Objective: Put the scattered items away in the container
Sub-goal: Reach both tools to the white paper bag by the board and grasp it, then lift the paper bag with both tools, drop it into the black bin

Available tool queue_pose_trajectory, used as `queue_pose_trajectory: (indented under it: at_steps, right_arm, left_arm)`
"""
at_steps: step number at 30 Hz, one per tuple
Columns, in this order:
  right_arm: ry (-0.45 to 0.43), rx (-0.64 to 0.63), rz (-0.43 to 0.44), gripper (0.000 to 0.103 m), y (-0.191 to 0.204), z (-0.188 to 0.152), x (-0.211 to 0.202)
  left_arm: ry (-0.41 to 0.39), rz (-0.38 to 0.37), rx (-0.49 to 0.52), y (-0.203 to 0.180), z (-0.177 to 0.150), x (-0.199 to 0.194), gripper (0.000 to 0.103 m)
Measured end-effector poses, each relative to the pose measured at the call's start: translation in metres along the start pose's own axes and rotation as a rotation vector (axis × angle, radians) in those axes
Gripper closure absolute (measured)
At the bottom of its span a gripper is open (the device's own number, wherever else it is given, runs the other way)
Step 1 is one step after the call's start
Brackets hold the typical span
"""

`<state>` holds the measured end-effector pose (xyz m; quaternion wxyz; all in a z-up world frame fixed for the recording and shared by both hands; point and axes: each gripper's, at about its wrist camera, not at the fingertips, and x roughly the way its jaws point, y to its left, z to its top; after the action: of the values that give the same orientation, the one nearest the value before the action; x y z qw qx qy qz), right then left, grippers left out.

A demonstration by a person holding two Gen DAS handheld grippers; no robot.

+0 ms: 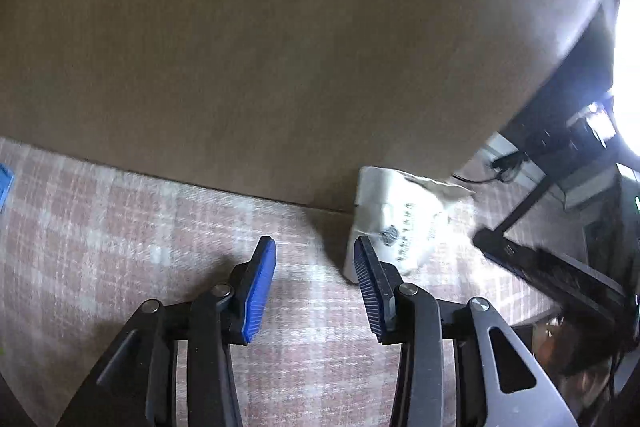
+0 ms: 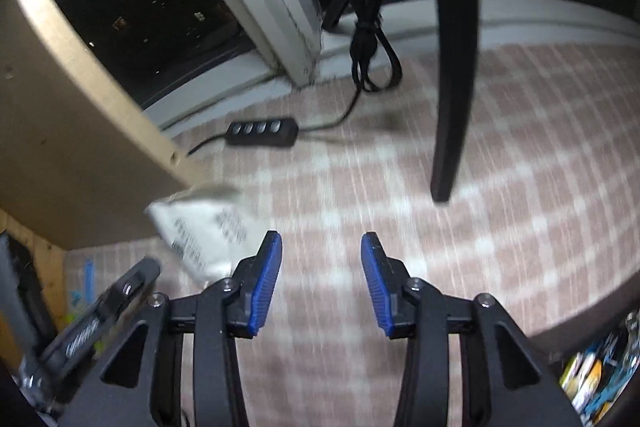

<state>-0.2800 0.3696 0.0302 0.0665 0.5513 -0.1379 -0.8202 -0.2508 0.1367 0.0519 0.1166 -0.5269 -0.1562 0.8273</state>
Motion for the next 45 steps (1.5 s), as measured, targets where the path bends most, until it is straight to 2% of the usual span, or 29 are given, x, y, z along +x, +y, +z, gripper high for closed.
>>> queue_pose_trajectory:
  at_steps: [3,6,12,13,14,15,16,22,24,26,29,35,39,41,43,45]
  right_arm:
    - [0.006,0.002,0.045,0.061,0.007,0.002,0.007]
    - [0.003,-0.037,0.070,0.046,0.017,0.000,0.012]
    - [0.012,-0.064,0.107,0.045,0.028,0.001,0.030]
    - [0.017,-0.063,0.111,0.045,0.029,0.001,0.033]
    - [0.022,-0.056,0.125,0.052,0.028,0.000,0.035]
    - [0.030,-0.049,0.149,0.058,0.028,0.000,0.036]
    - [0.044,-0.044,0.172,0.066,0.029,-0.001,0.038]
    - [0.053,-0.087,0.172,0.070,0.037,-0.010,0.033]
    - [0.055,-0.080,0.192,0.072,0.036,-0.013,0.028]
    - [0.064,-0.068,0.210,0.078,0.035,-0.015,0.024]
    - [0.076,-0.056,0.217,0.081,0.036,-0.019,0.020]
    - [0.048,-0.068,0.209,0.082,0.030,-0.024,0.003]
    - [0.023,-0.048,0.212,0.083,0.018,-0.026,-0.022]
    - [0.010,-0.037,0.209,0.083,0.008,-0.028,-0.038]
    - [-0.009,-0.030,0.185,0.083,-0.005,-0.032,-0.058]
    - [-0.026,-0.011,0.168,0.083,-0.022,-0.036,-0.078]
  left_arm:
    - [-0.007,0.008,0.067,-0.013,-0.006,-0.002,0.063]
    - [-0.013,0.027,0.114,-0.024,-0.008,0.004,0.055]
    - [0.024,0.011,0.135,-0.044,-0.008,0.028,0.056]
    - [0.021,0.016,0.146,-0.048,-0.009,0.031,0.056]
    - [0.020,0.016,0.158,-0.053,-0.009,0.033,0.058]
    - [0.024,0.006,0.166,-0.057,-0.010,0.035,0.066]
    - [0.033,-0.008,0.168,-0.062,-0.011,0.037,0.068]
    - [0.032,-0.030,0.178,-0.080,-0.019,0.032,0.079]
    - [0.036,-0.056,0.185,-0.087,-0.022,0.028,0.088]
    - [0.033,-0.064,0.188,-0.095,-0.025,0.024,0.092]
    - [0.028,-0.025,0.219,-0.109,-0.032,0.024,0.093]
    - [0.018,-0.066,0.230,-0.137,-0.046,0.013,0.094]
    - [0.016,-0.114,0.243,-0.166,-0.056,0.003,0.094]
    - [0.019,-0.139,0.263,-0.200,-0.064,0.002,0.094]
    - [0.021,-0.176,0.292,-0.212,-0.087,-0.008,0.094]
    - [0.026,-0.212,0.325,-0.241,-0.099,-0.012,0.094]
